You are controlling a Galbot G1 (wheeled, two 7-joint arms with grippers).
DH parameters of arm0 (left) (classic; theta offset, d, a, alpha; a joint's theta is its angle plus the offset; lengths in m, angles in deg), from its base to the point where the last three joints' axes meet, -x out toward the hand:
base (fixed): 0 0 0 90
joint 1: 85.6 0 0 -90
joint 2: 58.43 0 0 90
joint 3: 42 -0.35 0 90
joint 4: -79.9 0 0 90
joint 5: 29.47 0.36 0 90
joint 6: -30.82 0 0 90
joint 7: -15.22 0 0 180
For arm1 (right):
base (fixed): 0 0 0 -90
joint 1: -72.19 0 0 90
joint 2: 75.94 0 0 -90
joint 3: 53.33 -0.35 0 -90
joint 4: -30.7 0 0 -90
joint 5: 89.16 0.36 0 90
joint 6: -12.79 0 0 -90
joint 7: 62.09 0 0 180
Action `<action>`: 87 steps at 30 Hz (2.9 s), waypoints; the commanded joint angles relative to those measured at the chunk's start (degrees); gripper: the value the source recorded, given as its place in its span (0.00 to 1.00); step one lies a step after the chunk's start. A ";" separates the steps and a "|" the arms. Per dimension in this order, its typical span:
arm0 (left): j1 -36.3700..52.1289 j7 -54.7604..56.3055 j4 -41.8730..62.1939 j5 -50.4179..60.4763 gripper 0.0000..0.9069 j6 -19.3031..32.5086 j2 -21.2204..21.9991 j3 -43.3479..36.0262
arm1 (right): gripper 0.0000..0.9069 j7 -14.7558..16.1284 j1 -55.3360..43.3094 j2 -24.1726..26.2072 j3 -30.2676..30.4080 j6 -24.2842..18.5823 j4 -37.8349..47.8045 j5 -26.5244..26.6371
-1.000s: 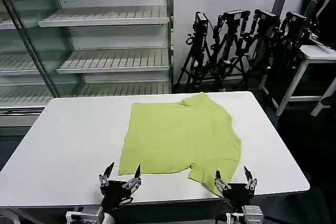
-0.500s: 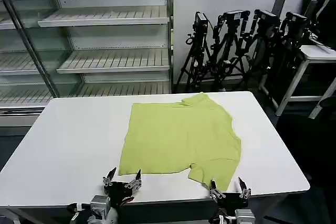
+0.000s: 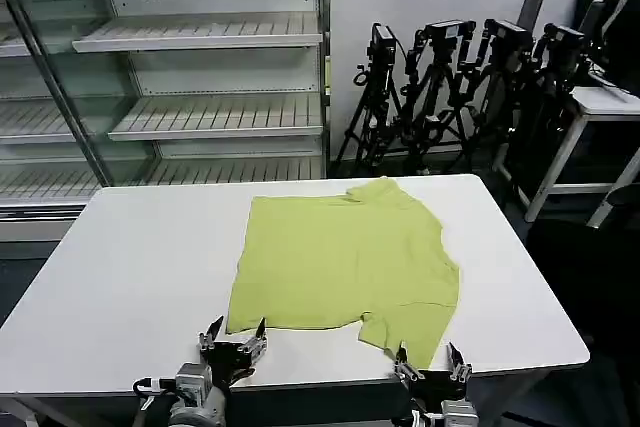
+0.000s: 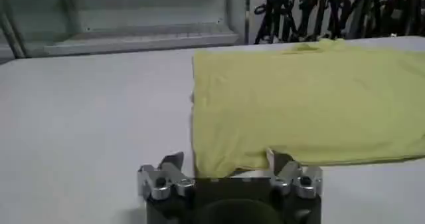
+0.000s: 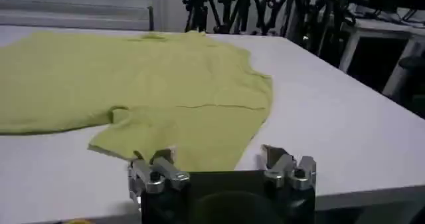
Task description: Fold and organize the clothes.
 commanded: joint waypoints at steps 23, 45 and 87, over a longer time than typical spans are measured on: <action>-8.58 -1.05 -12.91 2.99 0.02 0.52 0.35 -0.67 | 0.00 1.66 8.07 2.31 -0.02 -2.66 -10.29 -1.70; -7.00 -8.21 -14.31 -1.89 0.02 2.42 -3.24 2.84 | 0.00 5.27 -0.67 9.26 -9.13 -8.54 -11.83 8.76; 11.65 -6.48 0.49 -9.94 0.02 4.58 -7.49 1.20 | 0.00 4.90 -19.63 13.57 -4.35 -6.61 4.71 12.20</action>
